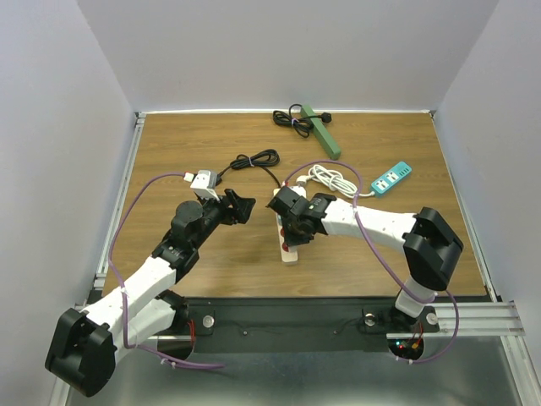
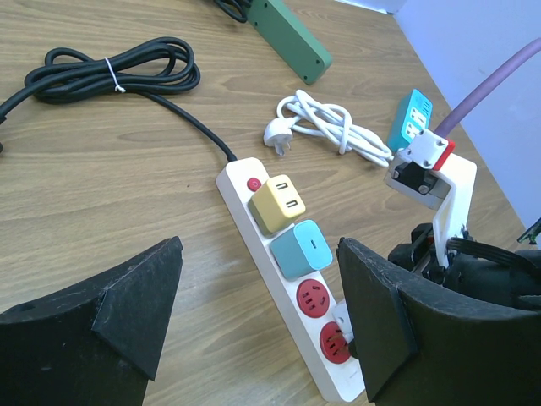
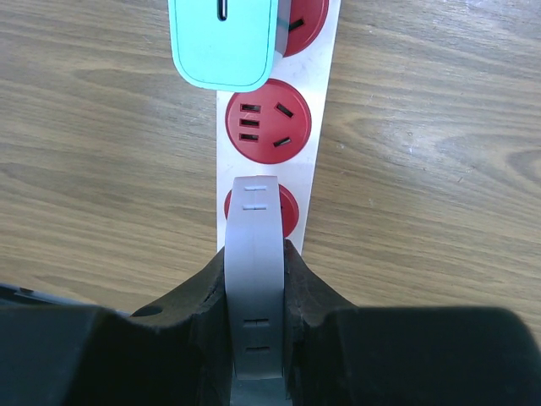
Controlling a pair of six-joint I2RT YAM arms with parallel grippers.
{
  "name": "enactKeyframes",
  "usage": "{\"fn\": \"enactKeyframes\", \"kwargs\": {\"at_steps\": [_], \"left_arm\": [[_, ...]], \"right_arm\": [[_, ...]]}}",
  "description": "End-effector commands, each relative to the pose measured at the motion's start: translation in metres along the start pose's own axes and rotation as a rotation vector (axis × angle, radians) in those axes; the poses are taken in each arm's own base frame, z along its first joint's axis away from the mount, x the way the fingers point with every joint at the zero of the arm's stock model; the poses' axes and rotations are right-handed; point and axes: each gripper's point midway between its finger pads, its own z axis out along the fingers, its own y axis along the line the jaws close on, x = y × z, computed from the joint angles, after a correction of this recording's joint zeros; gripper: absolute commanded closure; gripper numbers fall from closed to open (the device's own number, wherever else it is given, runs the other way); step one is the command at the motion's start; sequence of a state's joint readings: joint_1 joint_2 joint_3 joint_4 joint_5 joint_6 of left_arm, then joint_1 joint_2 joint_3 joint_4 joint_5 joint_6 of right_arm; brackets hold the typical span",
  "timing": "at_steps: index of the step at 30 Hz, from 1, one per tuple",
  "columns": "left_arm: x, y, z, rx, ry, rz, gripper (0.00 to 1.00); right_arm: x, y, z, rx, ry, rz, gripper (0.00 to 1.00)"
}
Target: Insert the plug
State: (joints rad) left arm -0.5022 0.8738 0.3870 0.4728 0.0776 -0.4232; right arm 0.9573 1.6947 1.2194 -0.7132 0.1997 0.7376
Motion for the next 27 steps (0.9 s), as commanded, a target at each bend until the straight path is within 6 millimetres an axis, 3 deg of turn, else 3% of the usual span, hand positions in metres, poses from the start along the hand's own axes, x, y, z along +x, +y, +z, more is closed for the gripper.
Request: {"fn": "enactKeyframes", "kwargs": {"at_steps": [1, 27], "left_arm": [[-0.03, -0.015, -0.001, 0.044, -0.082, 0.023, 0.15], [-0.031, -0.014, -0.003, 0.041, -0.089, 0.021, 0.15]], "right_arm": [[-0.012, 0.008, -0.005, -0.001, -0.037, -0.005, 1.0], [0.002, 0.022, 0.008, 0.057, -0.006, -0.07, 1.0]]}}
